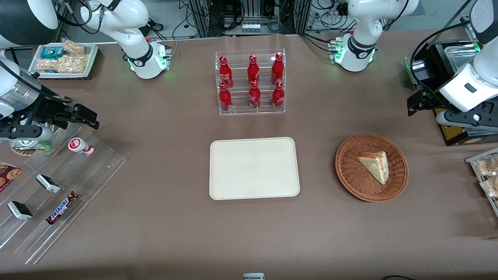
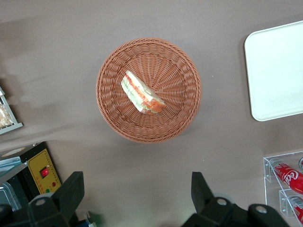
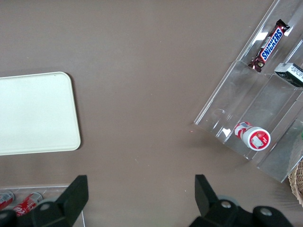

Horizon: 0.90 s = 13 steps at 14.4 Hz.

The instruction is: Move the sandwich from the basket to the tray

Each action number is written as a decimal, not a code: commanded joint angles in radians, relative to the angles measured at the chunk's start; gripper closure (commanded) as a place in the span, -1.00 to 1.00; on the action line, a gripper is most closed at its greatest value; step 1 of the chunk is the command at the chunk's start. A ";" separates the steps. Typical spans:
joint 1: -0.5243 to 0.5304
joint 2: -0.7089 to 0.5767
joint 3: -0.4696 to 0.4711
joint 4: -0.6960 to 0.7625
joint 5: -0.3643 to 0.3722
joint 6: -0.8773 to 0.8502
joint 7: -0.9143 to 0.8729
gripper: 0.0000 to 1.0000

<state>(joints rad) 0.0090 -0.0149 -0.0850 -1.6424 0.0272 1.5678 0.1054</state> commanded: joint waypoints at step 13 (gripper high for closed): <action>0.002 0.027 -0.001 -0.013 0.000 -0.040 -0.023 -1.00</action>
<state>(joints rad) 0.0092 -0.0092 -0.0848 -1.6490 0.0273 1.5331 0.0971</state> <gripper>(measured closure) 0.000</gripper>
